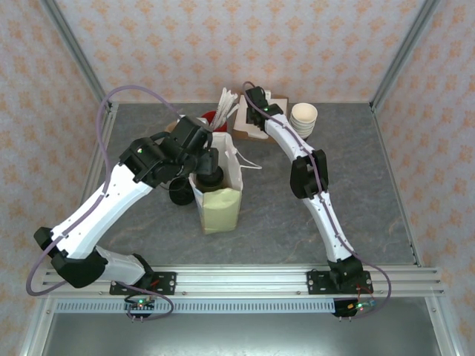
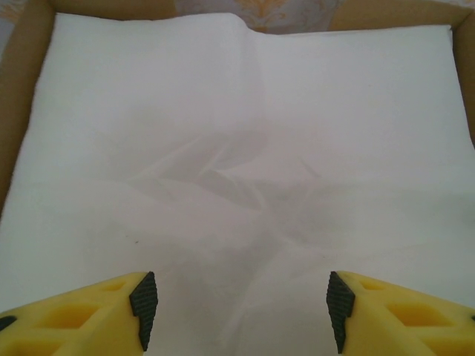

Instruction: Pack the takeout coffee

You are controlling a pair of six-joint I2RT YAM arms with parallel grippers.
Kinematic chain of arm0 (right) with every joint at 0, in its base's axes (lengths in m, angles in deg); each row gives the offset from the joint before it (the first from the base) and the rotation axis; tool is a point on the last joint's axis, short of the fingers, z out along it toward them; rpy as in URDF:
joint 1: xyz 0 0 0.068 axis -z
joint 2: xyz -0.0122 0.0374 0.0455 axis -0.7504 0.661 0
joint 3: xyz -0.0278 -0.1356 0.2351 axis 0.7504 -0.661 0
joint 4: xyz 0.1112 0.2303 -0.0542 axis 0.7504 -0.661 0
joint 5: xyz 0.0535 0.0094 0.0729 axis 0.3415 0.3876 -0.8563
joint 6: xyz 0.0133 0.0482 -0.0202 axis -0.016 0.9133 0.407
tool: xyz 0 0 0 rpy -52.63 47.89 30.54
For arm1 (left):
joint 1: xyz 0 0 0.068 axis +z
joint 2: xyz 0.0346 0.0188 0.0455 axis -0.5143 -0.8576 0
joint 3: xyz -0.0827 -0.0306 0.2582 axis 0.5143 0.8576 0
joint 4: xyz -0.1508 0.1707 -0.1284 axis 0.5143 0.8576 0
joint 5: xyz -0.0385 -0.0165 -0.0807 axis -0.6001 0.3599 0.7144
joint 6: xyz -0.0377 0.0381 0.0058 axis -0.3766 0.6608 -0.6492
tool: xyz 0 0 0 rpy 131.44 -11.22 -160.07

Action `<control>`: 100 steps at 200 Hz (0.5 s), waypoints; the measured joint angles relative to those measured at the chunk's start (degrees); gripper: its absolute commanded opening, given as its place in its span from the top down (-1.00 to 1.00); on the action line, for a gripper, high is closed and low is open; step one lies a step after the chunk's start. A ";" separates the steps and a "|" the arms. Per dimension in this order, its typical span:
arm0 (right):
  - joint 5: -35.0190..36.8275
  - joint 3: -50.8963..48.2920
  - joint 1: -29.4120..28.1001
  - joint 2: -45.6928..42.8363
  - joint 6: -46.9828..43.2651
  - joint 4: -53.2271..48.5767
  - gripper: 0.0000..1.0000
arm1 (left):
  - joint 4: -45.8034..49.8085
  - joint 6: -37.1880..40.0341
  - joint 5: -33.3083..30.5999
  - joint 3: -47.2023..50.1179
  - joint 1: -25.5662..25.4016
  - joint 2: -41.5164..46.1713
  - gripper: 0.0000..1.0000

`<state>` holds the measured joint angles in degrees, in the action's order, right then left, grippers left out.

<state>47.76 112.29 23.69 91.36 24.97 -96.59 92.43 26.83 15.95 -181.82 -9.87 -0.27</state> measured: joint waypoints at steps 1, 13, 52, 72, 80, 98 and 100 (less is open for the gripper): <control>0.00 0.00 0.02 0.02 -0.02 0.00 -0.29 | 0.00 -0.02 0.15 -0.09 0.00 0.07 -0.07; 0.20 0.00 0.24 0.59 0.26 0.00 -0.30 | -0.04 -0.17 1.16 -1.07 0.00 0.42 -0.09; 0.33 0.00 0.59 1.88 0.90 -0.02 -0.31 | -0.07 -0.22 1.51 -1.84 0.00 1.44 -0.11; 0.35 0.00 0.59 1.88 1.07 0.07 -0.31 | -0.07 -0.22 1.97 -1.84 0.00 1.44 -0.11; 0.33 0.00 0.59 1.88 1.07 0.20 -0.32 | -0.07 -0.22 2.27 -1.84 0.00 1.44 -0.10; 0.33 0.00 0.59 1.88 1.09 0.22 -0.31 | -0.09 -0.22 2.75 -1.84 0.00 1.44 -0.10; 0.33 0.00 0.59 1.88 1.09 0.22 -0.31 | -0.07 -0.22 2.78 -1.84 0.00 1.46 -0.10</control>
<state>48.09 112.29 24.28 93.24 26.06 -96.37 92.37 26.61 18.72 -183.66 -9.87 1.19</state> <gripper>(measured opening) 0.657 0.553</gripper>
